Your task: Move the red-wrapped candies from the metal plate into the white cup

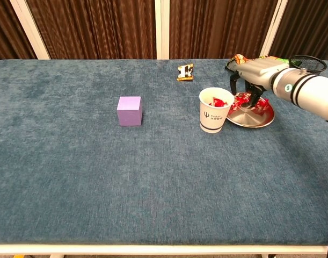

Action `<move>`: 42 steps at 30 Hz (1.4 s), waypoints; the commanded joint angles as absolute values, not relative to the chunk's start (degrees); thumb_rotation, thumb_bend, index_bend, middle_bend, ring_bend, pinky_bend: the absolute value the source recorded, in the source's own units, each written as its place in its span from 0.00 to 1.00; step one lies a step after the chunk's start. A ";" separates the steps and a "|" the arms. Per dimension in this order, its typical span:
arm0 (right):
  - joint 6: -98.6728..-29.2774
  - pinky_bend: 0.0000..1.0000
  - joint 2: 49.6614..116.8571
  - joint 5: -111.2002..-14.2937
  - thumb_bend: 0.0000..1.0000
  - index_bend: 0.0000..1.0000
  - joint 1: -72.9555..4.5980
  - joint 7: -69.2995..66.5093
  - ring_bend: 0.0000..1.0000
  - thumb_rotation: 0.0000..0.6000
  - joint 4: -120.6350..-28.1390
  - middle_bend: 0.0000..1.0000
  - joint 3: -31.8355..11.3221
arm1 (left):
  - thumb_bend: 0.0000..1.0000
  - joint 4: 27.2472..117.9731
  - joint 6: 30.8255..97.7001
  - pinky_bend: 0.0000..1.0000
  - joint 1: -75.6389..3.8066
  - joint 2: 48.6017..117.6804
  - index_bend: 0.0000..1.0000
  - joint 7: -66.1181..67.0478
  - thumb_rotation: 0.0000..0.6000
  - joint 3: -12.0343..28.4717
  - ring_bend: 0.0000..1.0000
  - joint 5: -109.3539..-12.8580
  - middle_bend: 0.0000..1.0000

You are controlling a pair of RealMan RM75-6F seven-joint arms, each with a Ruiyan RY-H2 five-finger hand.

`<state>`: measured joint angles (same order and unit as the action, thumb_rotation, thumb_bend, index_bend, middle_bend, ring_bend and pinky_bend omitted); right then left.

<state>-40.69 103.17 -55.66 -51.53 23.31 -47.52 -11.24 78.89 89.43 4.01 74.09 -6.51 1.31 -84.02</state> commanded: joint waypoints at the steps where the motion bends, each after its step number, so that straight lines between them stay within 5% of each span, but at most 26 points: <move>1: -39.73 1.00 104.49 -55.86 0.21 0.43 -52.35 23.42 0.96 1.00 -45.59 1.00 -11.58 | 0.03 78.83 89.43 0.13 4.05 74.15 0.21 -6.61 1.00 1.33 0.12 -83.94 0.15; 13: -37.78 1.00 107.32 -56.05 0.22 0.50 -53.14 23.89 0.96 1.00 -41.01 1.00 -12.14 | 0.03 78.31 89.37 0.13 4.23 74.22 0.21 -7.18 1.00 1.36 0.12 -83.73 0.15; 21: -38.45 1.00 106.53 -56.52 0.38 0.59 -52.38 23.36 0.97 1.00 -41.84 1.00 -12.69 | 0.03 78.12 89.31 0.13 4.11 74.31 0.21 -7.30 1.00 1.50 0.12 -83.76 0.15; 27: -44.01 1.00 99.34 -59.46 0.39 0.59 -49.90 20.70 0.96 1.00 -52.77 1.00 -13.62 | 0.03 78.26 89.61 0.13 4.18 74.16 0.21 -7.28 1.00 1.52 0.12 -83.93 0.15; 34: -53.21 1.00 85.17 -65.53 0.39 0.60 -44.97 18.51 0.96 1.00 -76.17 1.00 -13.73 | 0.03 78.78 90.21 0.13 4.14 73.92 0.21 -6.86 1.00 1.52 0.12 -84.56 0.15; 42: -51.97 1.00 81.73 -66.98 0.38 0.59 -44.85 18.52 0.96 1.00 -84.34 1.00 -12.06 | 0.03 79.28 90.70 0.13 4.14 73.73 0.21 -6.44 1.00 1.48 0.12 -85.02 0.15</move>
